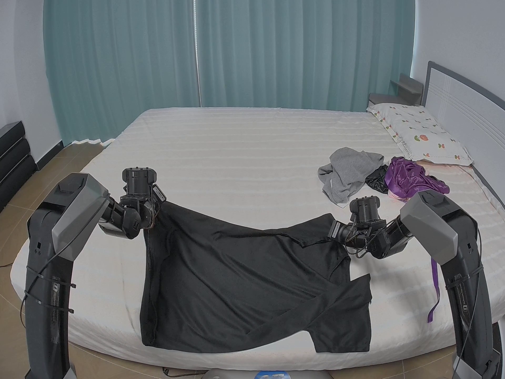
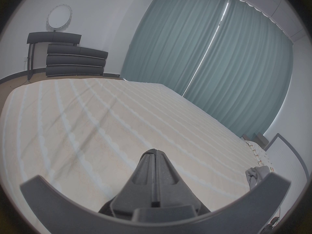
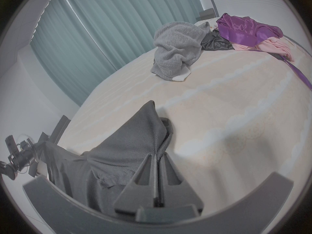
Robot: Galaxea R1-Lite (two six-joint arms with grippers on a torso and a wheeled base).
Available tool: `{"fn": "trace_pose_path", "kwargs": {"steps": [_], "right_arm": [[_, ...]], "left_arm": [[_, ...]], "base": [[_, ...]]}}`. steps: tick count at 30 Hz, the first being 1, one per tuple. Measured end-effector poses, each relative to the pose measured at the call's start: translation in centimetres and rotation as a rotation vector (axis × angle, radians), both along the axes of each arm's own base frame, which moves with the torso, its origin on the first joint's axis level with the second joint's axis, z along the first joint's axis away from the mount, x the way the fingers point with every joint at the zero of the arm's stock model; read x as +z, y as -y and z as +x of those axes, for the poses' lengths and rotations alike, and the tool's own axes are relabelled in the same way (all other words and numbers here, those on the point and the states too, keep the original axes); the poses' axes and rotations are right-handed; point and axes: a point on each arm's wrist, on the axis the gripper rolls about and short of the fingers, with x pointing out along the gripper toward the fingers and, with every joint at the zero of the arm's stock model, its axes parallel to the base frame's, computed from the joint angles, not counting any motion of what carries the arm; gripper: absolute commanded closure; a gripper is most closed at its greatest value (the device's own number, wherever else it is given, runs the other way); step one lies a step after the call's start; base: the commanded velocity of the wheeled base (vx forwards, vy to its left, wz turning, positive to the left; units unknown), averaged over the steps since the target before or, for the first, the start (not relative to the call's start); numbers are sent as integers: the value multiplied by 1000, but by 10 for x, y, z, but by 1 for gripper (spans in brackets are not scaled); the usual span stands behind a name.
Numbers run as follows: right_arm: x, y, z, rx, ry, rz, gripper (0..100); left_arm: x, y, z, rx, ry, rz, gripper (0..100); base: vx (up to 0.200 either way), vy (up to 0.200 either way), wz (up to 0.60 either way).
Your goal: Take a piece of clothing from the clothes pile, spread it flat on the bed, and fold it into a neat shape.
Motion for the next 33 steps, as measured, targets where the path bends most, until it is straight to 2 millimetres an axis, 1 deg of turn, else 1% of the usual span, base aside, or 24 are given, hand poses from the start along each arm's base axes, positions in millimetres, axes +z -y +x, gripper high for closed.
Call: {"fn": "trace_pose_path", "kwargs": {"steps": [6, 12, 18, 23, 33], "right_arm": [[13, 5, 9, -67, 38, 52, 100], [26, 15, 19, -120, 86, 59, 100], [30, 19, 25, -158, 115, 49, 100], [34, 21, 37, -238, 190, 22, 100], [33, 22, 53, -352, 310, -5, 100]], "left_arm": [[-1, -3, 5, 6, 17, -1, 100], [-5, -2, 13, 7, 35, -3, 100], [-12, -2, 22, 14, 51, -1, 100], [-20, -1, 29, 25, 65, 0, 100], [-28, 6, 39, 17, 119, -7, 100]], "base": [[0, 0, 0], [0, 0, 0], [0, 0, 0], [0, 0, 0], [0, 0, 0]]}}
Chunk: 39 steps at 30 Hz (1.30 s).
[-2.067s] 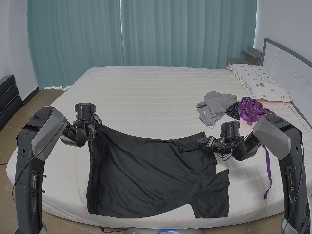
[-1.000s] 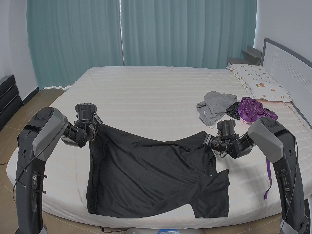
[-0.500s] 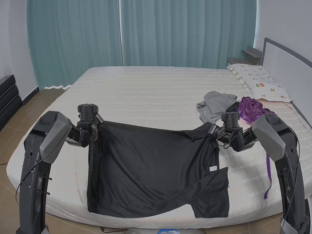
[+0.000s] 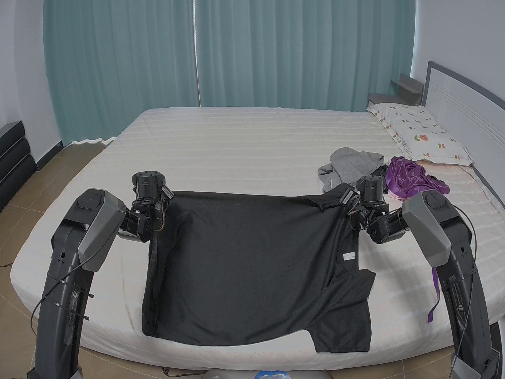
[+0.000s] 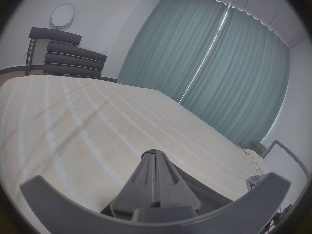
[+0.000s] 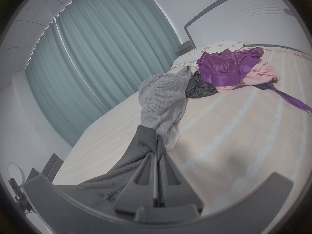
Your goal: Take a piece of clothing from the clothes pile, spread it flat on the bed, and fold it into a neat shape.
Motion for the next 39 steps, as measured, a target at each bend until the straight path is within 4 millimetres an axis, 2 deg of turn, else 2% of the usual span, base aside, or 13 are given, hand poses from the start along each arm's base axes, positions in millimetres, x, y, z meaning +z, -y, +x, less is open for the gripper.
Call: {"fn": "trace_pose_path", "kwargs": {"steps": [9, 10, 11, 12, 20, 28, 33, 39], "right_arm": [[-10, 0, 6, -11, 11, -10, 100], [-11, 0, 5, -10, 7, -11, 0], [-14, -1, 5, -8, 1, -13, 0], [-16, -2, 5, -6, -3, -14, 0], [-29, -9, 0, 12, -33, -19, 0], [-18, -4, -12, 11, -56, 37, 0], [-7, 6, -36, 31, -112, 95, 0], [7, 15, -80, 52, -190, 187, 0]], "left_arm": [[-7, 4, 3, 3, -5, 7, 100], [-7, 4, 3, 3, -6, 8, 100], [-8, 5, 2, 1, -11, 9, 100], [-10, 6, 2, 0, -18, 10, 0], [-19, 8, 1, -4, -44, 13, 0], [-25, 2, -9, 4, -94, 15, 0], [-23, -7, -31, 3, -171, 8, 0], [-21, -15, -77, -67, -309, -53, 0]], "base": [[0, 0, 0], [0, 0, 0], [0, 0, 0], [0, 0, 0], [0, 0, 0], [0, 0, 0], [0, 0, 0], [0, 0, 0]]}}
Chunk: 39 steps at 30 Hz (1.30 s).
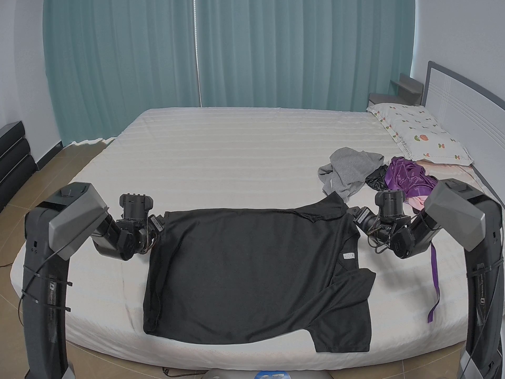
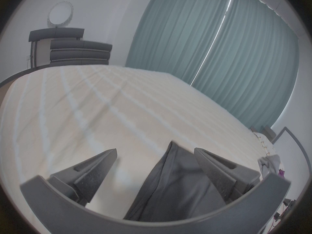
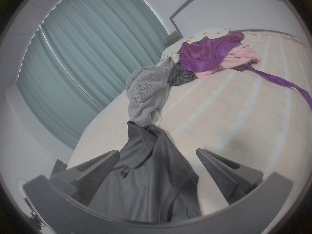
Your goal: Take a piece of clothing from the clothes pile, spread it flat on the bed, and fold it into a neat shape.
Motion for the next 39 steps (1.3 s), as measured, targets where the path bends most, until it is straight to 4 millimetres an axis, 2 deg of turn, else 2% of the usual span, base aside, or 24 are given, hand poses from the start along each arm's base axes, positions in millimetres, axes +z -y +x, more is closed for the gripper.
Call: {"fn": "trace_pose_path", "kwargs": {"steps": [6, 14, 17, 22, 29, 39], "right_arm": [[14, 7, -54, 31, -78, 88, 0], [28, 17, -137, 85, -157, 187, 0], [33, 20, -161, 100, -145, 237, 0], [39, 22, -189, 138, -140, 342, 0], [39, 21, -201, 162, -178, 413, 0], [34, 20, -202, 158, -203, 417, 0]], "left_arm": [[11, -8, -55, -26, -101, -87, 0], [25, -15, -131, -24, -176, -205, 0], [27, -16, -154, -10, -198, -253, 0], [29, -13, -178, -14, -209, -332, 0], [27, -9, -190, 0, -230, -398, 0], [30, 9, -189, -10, -218, -447, 0]], "base": [[0, 0, 0], [0, 0, 0], [0, 0, 0], [-80, 0, 0], [-200, 0, 0], [0, 0, 0]]}}
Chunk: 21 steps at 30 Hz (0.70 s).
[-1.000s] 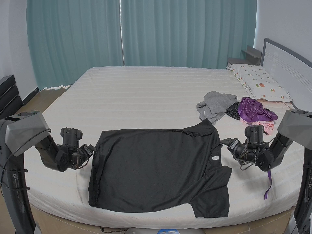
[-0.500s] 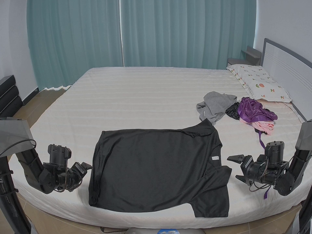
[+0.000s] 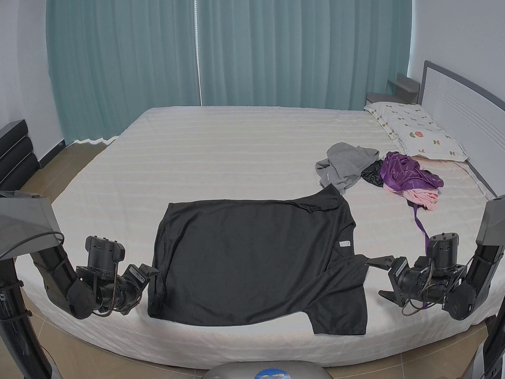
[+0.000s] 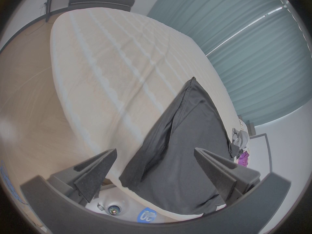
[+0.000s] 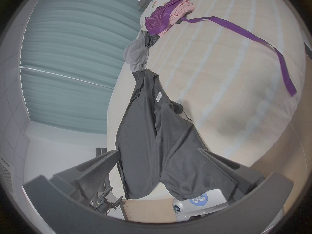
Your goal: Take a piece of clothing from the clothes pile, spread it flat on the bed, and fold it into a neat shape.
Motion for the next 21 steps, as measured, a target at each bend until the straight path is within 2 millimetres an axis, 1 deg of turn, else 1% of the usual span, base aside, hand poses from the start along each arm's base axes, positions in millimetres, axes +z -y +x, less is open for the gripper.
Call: {"fn": "trace_pose_path", "kwargs": {"steps": [3, 6, 11, 15, 21], "right_arm": [[-1, -2, 0, 5, -3, -2, 0], [-3, -4, 0, 12, -7, -7, 0], [-3, -7, 1, 21, 8, -6, 0], [-4, -8, 2, 27, 32, -5, 0], [-9, -9, 2, 30, 20, -7, 0]], "left_arm": [[3, 13, 3, -23, 22, -15, 0], [5, 31, 5, -59, 49, -10, 0], [-1, 54, 8, -87, 65, 34, 0], [-12, 66, 9, -111, 57, 82, 0], [-26, 73, 7, -148, 33, 181, 0]], "base": [[0, 0, 0], [0, 0, 0], [0, 0, 0], [0, 0, 0], [0, 0, 0]]}}
